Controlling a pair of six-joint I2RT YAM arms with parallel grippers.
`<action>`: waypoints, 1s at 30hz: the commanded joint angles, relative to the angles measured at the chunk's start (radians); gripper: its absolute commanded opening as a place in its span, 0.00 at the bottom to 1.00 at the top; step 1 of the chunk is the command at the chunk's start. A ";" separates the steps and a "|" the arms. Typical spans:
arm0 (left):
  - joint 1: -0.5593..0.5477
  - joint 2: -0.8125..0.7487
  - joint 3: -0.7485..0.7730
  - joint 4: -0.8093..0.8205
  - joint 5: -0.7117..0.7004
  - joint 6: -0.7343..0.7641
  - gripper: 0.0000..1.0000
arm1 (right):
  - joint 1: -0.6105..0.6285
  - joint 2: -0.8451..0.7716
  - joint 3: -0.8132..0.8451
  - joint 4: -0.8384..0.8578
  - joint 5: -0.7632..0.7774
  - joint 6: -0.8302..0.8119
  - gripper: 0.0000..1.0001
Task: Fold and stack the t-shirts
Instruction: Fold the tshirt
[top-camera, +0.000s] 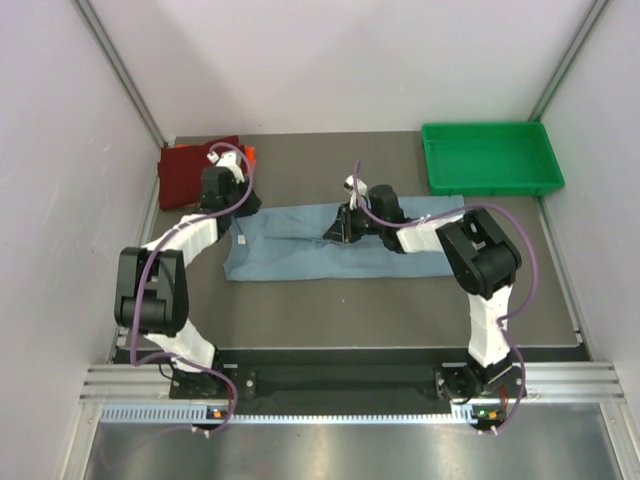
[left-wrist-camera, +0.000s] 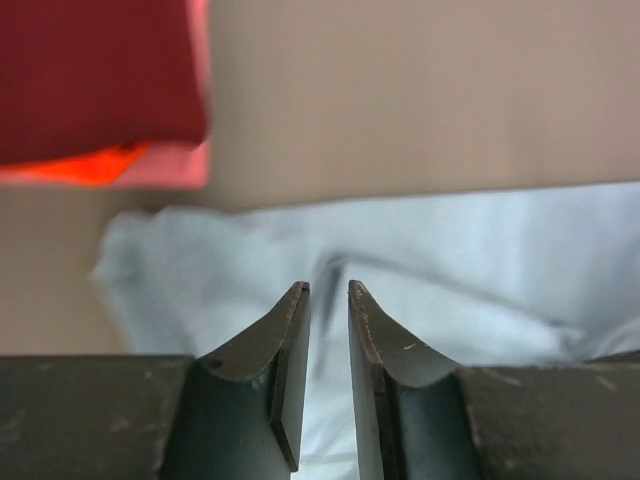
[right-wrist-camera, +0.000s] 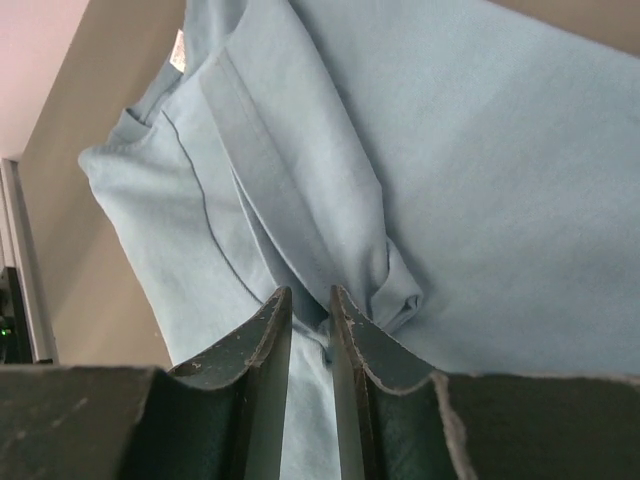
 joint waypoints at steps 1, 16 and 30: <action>-0.028 0.072 0.098 0.039 0.103 -0.068 0.27 | 0.000 -0.036 0.047 0.069 -0.025 0.020 0.22; -0.080 0.209 0.095 0.032 0.121 -0.117 0.27 | 0.007 0.042 0.062 0.079 0.002 0.072 0.23; -0.080 0.276 0.162 -0.063 -0.003 -0.042 0.26 | 0.002 -0.010 0.052 -0.097 0.116 -0.038 0.20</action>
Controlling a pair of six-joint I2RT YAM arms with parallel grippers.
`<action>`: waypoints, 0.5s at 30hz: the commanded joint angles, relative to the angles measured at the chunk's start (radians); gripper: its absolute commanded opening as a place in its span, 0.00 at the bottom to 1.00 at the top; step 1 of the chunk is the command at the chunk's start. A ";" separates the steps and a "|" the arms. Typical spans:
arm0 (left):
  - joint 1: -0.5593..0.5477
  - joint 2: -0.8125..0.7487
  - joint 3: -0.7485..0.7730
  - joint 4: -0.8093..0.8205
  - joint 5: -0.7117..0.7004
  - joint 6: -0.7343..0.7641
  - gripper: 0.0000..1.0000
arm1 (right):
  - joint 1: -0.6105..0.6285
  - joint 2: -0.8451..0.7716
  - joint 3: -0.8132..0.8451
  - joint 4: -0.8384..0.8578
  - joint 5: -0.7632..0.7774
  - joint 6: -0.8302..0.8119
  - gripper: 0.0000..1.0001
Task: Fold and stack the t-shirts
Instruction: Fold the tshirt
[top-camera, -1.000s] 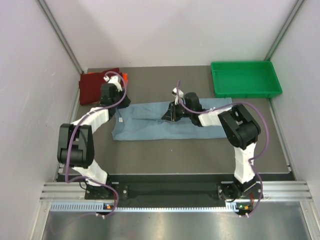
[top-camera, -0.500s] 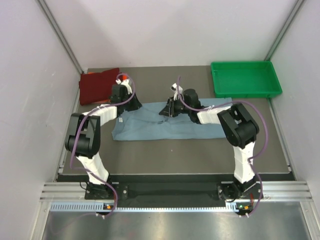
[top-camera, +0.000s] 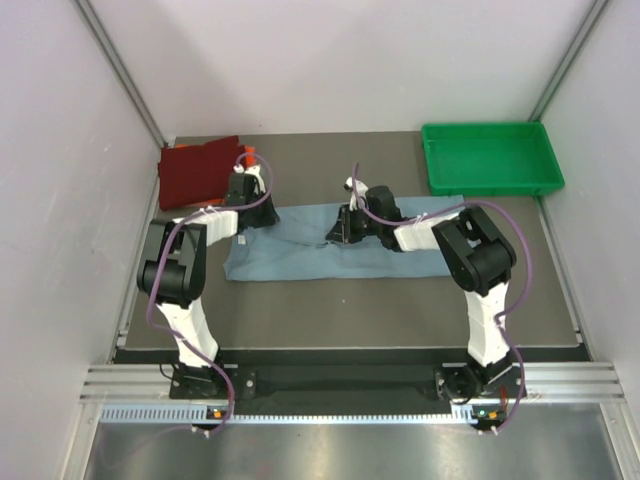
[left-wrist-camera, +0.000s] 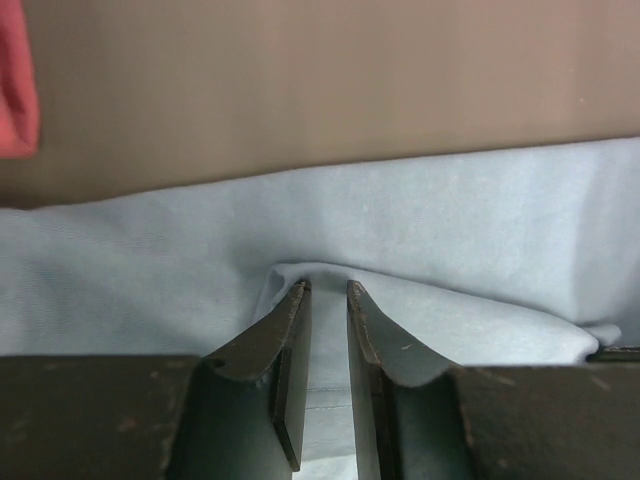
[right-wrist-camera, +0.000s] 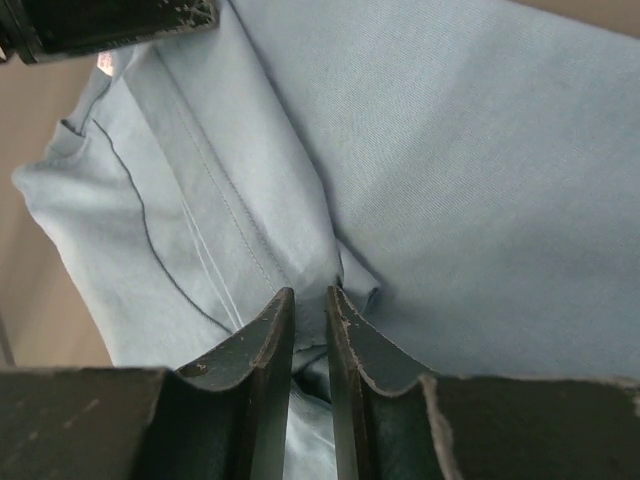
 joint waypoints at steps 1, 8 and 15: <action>0.002 -0.014 0.054 -0.049 -0.033 0.030 0.26 | 0.002 -0.069 0.015 -0.038 0.036 -0.053 0.20; -0.001 -0.117 0.117 -0.160 -0.002 -0.004 0.27 | 0.010 -0.123 0.043 -0.071 -0.015 -0.021 0.22; -0.023 -0.177 -0.025 -0.127 0.042 -0.060 0.27 | 0.016 -0.057 0.010 0.006 -0.085 0.051 0.21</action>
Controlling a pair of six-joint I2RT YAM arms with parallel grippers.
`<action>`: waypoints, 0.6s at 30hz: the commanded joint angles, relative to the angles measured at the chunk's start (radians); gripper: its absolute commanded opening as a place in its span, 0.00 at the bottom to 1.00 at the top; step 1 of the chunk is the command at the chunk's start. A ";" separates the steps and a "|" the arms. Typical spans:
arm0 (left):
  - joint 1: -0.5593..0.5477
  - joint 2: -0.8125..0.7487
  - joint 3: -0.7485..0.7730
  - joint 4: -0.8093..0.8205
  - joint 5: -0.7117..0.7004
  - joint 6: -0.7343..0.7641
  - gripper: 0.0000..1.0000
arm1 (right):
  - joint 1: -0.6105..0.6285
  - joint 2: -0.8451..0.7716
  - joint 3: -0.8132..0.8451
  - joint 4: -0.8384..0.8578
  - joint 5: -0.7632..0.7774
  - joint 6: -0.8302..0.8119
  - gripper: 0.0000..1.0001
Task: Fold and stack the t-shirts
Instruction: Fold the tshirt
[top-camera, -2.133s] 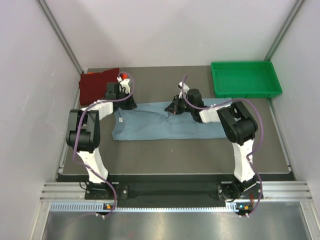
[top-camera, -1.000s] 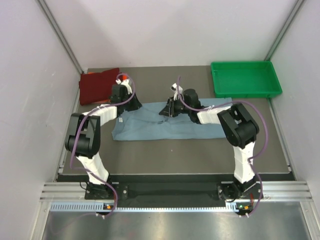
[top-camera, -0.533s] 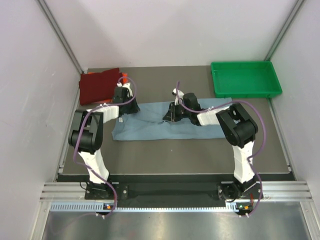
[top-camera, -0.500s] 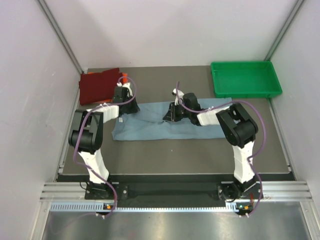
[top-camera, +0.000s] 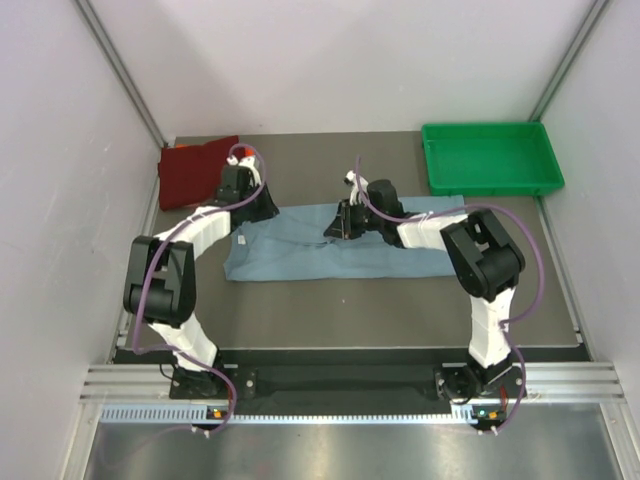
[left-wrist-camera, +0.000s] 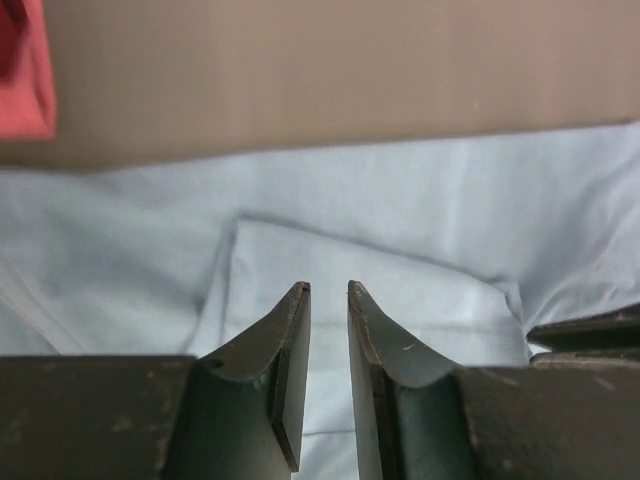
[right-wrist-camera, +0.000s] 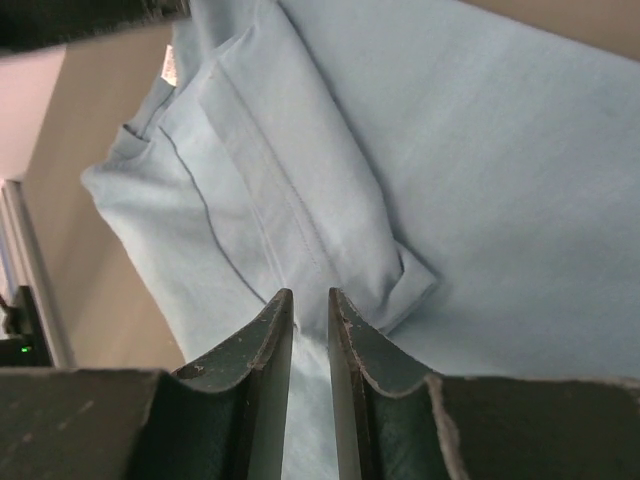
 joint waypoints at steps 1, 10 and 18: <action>-0.014 -0.039 -0.102 0.020 0.024 -0.039 0.27 | 0.013 0.018 -0.011 0.082 -0.046 0.033 0.21; -0.014 -0.009 -0.155 0.013 -0.059 -0.055 0.27 | 0.013 0.036 -0.046 0.071 -0.026 -0.002 0.21; -0.014 -0.031 -0.072 -0.143 -0.160 -0.041 0.27 | 0.014 0.011 -0.025 -0.012 -0.002 -0.069 0.20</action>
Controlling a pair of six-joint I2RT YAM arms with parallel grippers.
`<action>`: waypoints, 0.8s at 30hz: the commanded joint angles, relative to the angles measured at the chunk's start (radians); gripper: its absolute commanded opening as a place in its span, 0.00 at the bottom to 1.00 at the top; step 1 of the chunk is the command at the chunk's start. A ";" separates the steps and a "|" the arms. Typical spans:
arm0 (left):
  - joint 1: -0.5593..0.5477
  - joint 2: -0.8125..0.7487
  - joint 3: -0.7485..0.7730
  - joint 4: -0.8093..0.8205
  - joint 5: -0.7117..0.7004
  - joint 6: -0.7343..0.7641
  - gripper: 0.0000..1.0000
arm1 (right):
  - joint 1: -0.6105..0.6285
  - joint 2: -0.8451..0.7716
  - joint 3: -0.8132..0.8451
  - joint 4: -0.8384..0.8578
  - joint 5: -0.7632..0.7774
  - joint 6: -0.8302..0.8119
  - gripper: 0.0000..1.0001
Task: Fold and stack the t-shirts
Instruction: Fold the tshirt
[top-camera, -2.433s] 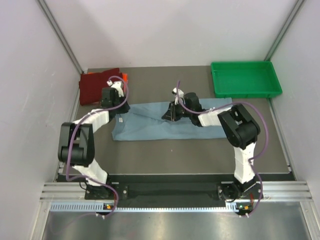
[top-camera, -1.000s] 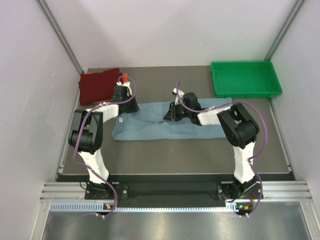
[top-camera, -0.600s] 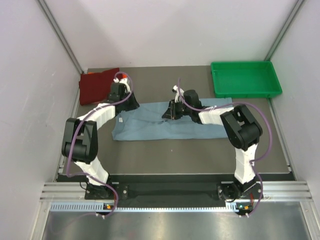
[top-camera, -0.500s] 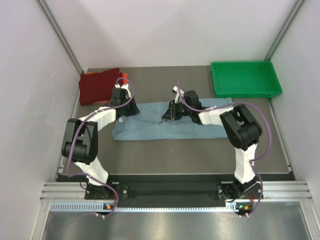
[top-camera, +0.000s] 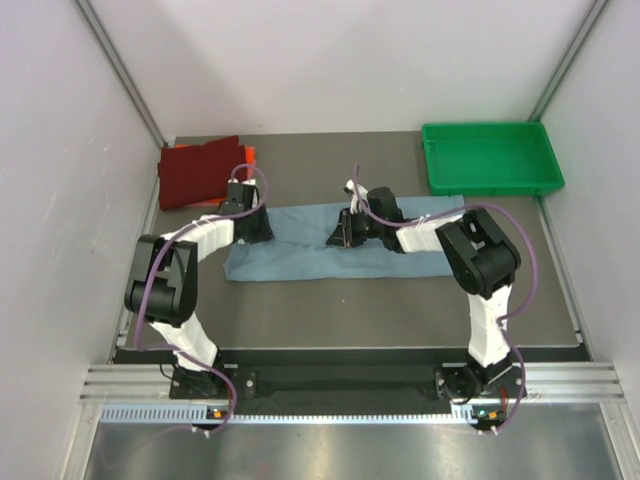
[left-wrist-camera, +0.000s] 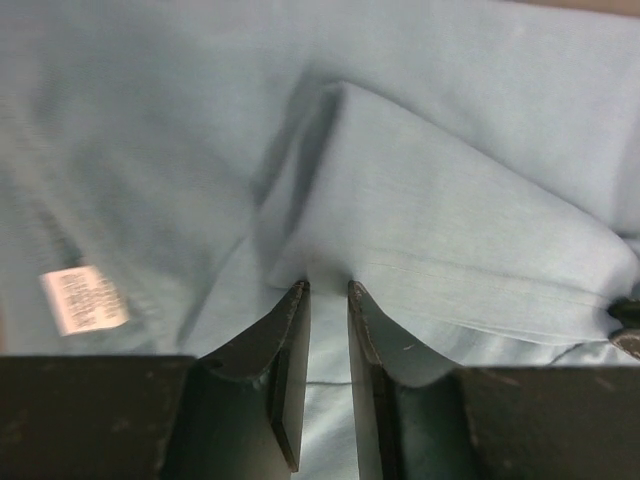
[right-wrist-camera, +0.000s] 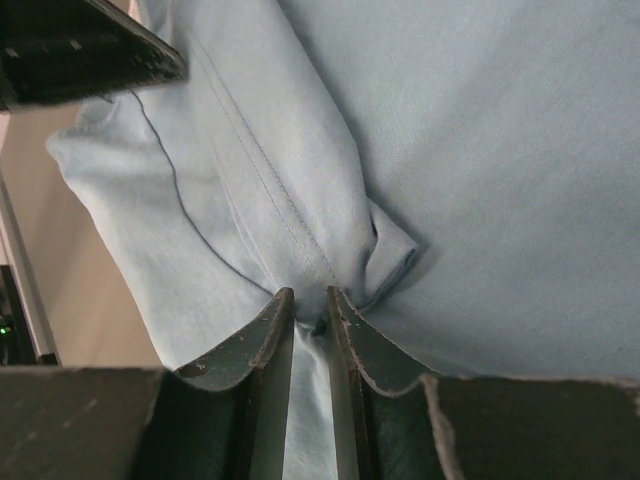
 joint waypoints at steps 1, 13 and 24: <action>0.001 -0.033 0.080 -0.112 -0.097 0.011 0.27 | 0.012 -0.038 0.025 -0.077 0.025 -0.065 0.20; 0.001 -0.264 -0.038 -0.244 0.012 -0.048 0.27 | 0.078 -0.172 -0.037 -0.059 -0.007 0.025 0.26; 0.003 -0.400 -0.319 -0.216 -0.228 -0.161 0.27 | 0.086 -0.120 -0.190 0.003 0.019 0.020 0.26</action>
